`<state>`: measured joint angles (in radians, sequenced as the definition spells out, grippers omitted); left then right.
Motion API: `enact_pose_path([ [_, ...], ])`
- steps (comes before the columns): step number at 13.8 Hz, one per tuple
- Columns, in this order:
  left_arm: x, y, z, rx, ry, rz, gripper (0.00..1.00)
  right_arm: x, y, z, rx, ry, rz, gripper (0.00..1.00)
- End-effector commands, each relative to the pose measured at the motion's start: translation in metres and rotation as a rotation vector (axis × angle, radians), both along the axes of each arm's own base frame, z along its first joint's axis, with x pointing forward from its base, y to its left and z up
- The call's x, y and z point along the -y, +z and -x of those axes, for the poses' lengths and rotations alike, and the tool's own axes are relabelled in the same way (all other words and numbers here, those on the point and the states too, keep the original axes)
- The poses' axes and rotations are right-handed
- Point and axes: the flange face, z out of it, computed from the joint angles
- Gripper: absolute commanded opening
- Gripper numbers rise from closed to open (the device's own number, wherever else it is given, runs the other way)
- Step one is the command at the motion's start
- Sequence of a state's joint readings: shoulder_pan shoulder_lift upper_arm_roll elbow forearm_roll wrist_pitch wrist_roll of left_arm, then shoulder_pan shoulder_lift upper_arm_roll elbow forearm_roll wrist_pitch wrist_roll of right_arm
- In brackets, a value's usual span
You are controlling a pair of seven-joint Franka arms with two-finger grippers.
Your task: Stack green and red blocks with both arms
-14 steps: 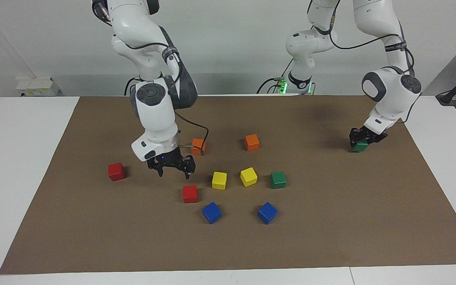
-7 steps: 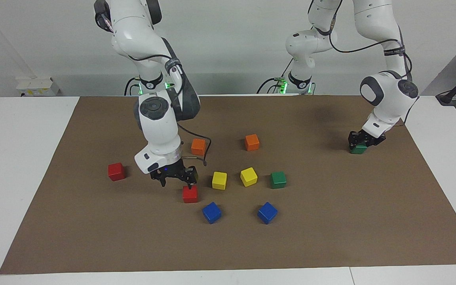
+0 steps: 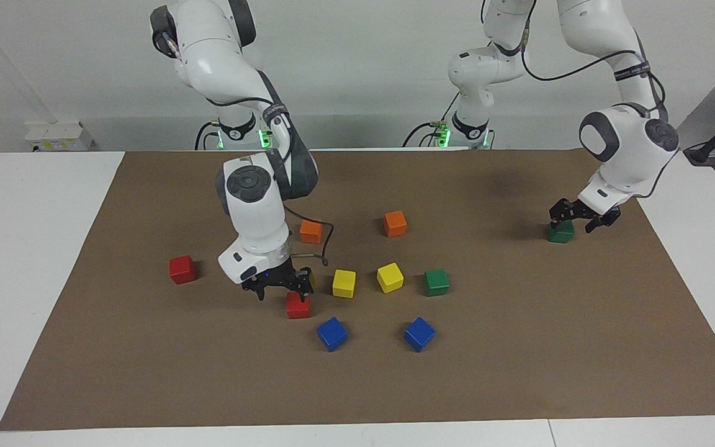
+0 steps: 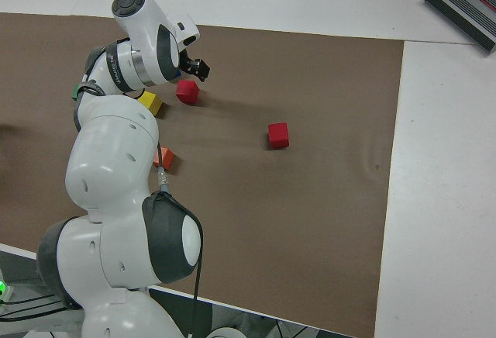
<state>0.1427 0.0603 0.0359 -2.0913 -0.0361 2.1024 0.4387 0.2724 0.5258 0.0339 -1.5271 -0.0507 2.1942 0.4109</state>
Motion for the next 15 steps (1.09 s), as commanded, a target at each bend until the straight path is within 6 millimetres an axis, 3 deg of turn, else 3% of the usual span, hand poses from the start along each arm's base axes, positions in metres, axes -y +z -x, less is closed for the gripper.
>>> enact_pose_path([
  [1, 0.043, 0.044, -0.032, -0.024, -0.006, -0.018, 1.00, -0.008, -0.007, -0.003, 0.001, 0.065, -0.004, 0.99],
  [2, 0.077, 0.053, -0.044, -0.019, 0.050, -0.018, 1.00, -0.013, -0.014, -0.001, -0.012, 0.081, -0.004, 0.99],
  [5, 0.172, 0.066, -0.054, 0.008, 0.162, 0.010, 1.00, -0.014, -0.032, -0.002, -0.040, 0.095, 0.008, 0.99],
  [8, 0.247, 0.066, -0.056, 0.027, 0.198, 0.023, 1.00, -0.019, -0.045, -0.001, -0.055, 0.116, 0.010, 0.99],
  [10, 0.284, 0.054, -0.054, 0.043, 0.207, 0.028, 1.00, -0.019, -0.052, -0.001, -0.061, 0.136, 0.012, 0.99],
  [15, 0.328, 0.013, -0.057, 0.057, 0.231, 0.032, 1.00, -0.018, -0.056, -0.002, -0.055, 0.134, 0.005, 0.99],
])
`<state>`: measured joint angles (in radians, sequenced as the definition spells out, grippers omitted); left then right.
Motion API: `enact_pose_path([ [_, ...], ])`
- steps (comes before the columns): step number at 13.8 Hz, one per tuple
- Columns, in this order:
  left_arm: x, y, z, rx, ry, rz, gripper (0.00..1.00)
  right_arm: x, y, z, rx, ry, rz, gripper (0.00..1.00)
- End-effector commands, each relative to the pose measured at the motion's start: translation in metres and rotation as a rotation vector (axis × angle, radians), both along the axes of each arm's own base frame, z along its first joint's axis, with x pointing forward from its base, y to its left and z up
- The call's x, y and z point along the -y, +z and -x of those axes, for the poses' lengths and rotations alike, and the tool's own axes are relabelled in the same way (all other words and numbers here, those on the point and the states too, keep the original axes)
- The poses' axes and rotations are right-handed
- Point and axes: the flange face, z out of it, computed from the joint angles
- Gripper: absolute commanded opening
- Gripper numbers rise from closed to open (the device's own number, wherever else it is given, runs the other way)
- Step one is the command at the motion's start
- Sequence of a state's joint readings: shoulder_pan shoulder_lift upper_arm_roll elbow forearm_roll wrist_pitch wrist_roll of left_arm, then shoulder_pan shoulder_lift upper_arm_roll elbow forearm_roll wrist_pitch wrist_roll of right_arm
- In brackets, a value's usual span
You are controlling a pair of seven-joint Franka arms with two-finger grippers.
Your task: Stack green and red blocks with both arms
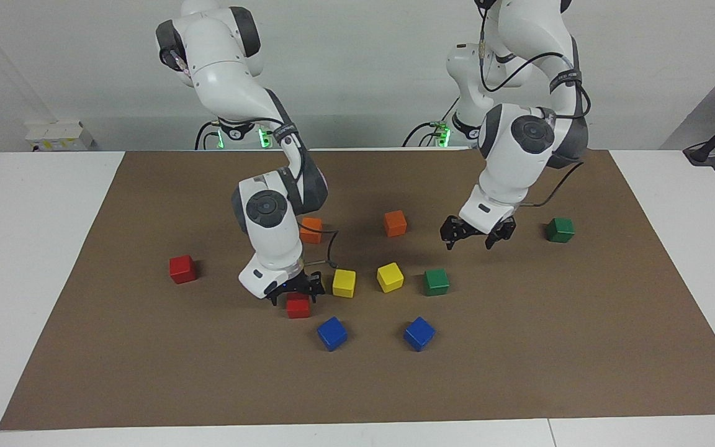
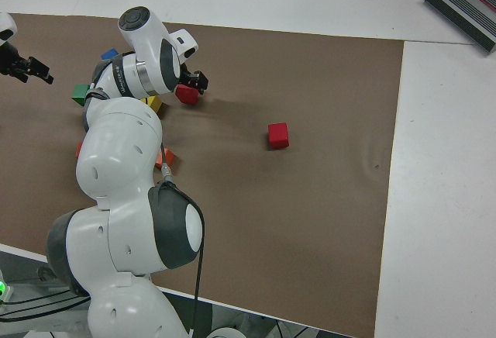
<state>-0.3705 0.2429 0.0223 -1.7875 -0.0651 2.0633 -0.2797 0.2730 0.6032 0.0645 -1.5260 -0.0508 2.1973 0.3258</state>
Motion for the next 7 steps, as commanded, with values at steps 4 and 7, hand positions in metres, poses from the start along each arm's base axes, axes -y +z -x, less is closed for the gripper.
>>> enact_pose_path([
  [4, 0.042, -0.055, -0.018, 0.014, 0.037, 0.004, 1.00, 0.000, -0.007, -0.004, 0.014, 0.021, -0.012, 0.62],
  [7, 0.047, -0.073, -0.021, 0.025, 0.034, 0.003, 1.00, 0.003, -0.006, -0.003, 0.002, 0.032, 0.001, 0.00],
])
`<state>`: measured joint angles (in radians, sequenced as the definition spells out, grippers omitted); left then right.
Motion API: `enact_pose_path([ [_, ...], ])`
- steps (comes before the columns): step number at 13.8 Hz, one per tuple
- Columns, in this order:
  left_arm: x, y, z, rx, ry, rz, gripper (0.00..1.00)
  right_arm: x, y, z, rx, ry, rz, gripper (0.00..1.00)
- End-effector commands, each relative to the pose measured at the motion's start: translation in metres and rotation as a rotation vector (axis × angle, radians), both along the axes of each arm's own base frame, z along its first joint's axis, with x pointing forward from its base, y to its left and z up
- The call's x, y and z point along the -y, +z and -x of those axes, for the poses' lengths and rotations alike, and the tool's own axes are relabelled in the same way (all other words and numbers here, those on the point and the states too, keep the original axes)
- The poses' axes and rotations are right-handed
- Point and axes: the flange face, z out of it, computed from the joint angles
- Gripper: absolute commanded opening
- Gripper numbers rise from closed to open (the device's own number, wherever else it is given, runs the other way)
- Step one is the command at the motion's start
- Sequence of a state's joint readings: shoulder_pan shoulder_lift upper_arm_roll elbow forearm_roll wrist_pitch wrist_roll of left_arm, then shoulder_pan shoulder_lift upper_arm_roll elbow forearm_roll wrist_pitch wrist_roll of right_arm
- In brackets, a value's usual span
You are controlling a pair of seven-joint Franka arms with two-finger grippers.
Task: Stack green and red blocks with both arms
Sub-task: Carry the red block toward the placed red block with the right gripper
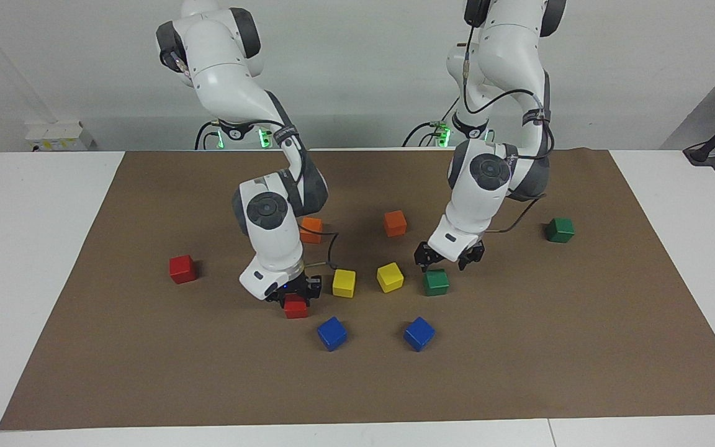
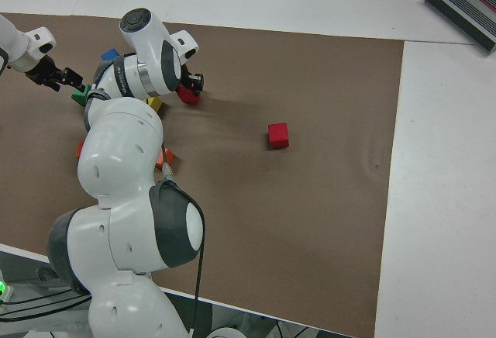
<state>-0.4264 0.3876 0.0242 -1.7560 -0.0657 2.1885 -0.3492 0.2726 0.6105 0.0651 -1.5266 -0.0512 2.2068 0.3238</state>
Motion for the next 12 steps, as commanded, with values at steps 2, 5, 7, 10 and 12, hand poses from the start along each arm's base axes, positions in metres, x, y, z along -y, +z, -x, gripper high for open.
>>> enact_pose_path([
  [2, 0.009, -0.015, -0.008, 0.014, 0.003, -0.002, 1.00, 0.012, 0.013, -0.003, -0.014, 0.030, 0.012, 0.00],
  [5, 0.008, -0.023, -0.009, 0.029, 0.005, 0.001, 1.00, 0.041, 0.046, 0.006, -0.052, 0.034, 0.023, 0.00],
  [7, 0.006, -0.027, -0.011, 0.038, 0.009, 0.003, 1.00, 0.074, 0.081, 0.024, -0.059, 0.058, 0.035, 0.00],
  [10, 0.005, -0.034, -0.011, 0.039, 0.009, 0.002, 1.00, 0.148, 0.114, 0.052, -0.049, 0.122, 0.049, 0.00],
  [12, 0.006, -0.042, -0.009, 0.039, 0.007, 0.001, 1.00, 0.200, 0.123, 0.060, -0.045, 0.172, 0.054, 0.00],
])
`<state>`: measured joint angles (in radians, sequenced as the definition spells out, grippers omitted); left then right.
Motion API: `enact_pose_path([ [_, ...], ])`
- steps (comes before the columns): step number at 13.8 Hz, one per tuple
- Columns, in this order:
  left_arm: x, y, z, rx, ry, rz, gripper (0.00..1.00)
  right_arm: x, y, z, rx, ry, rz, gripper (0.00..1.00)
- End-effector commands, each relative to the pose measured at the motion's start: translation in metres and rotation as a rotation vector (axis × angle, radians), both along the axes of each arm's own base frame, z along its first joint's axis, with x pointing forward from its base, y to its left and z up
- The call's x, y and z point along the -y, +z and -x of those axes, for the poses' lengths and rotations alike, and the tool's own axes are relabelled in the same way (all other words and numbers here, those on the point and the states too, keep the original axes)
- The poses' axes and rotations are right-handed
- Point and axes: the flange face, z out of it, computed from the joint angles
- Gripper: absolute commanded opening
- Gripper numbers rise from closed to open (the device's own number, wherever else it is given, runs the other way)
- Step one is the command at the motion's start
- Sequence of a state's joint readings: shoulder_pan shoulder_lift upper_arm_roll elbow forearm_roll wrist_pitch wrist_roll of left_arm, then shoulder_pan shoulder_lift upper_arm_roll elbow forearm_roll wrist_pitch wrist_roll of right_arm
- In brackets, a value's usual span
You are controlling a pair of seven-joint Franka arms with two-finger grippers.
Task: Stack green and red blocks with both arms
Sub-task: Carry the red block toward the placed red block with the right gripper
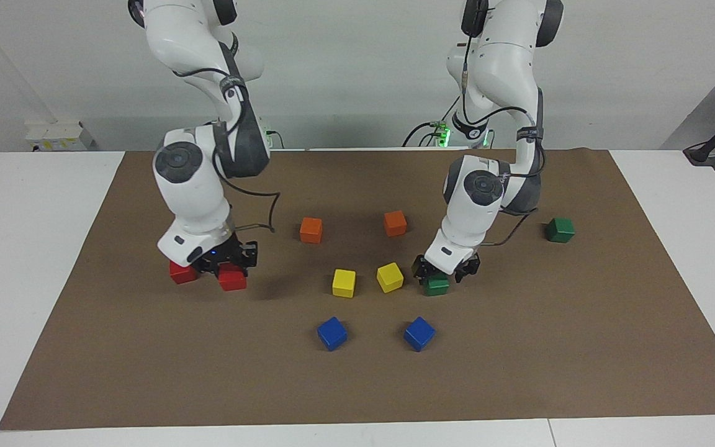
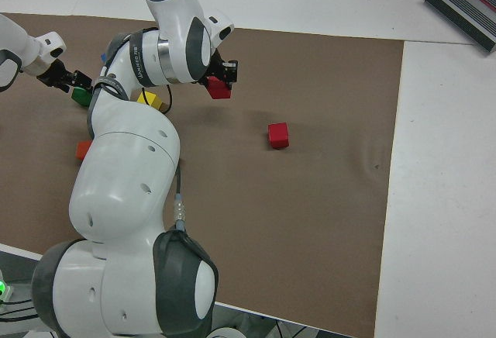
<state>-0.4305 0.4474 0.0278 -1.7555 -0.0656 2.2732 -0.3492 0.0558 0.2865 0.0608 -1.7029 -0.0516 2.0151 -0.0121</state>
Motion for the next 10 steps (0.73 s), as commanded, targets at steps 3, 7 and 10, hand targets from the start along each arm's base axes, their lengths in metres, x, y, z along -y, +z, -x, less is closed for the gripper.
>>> enact_pose_path([
  [3, 0.003, -0.017, 0.003, 0.010, -0.004, -0.015, 0.74, 0.097, -0.005, 0.035, -0.016, 0.103, 0.003, 0.00],
  [7, 0.001, -0.012, 0.003, -0.020, -0.008, -0.030, 0.00, 0.133, -0.019, 0.046, 0.026, 0.119, 0.008, 0.00],
  [10, -0.002, 0.003, -0.003, -0.039, 0.000, -0.032, 0.00, 0.134, -0.029, 0.057, 0.036, 0.117, -0.025, 0.00],
])
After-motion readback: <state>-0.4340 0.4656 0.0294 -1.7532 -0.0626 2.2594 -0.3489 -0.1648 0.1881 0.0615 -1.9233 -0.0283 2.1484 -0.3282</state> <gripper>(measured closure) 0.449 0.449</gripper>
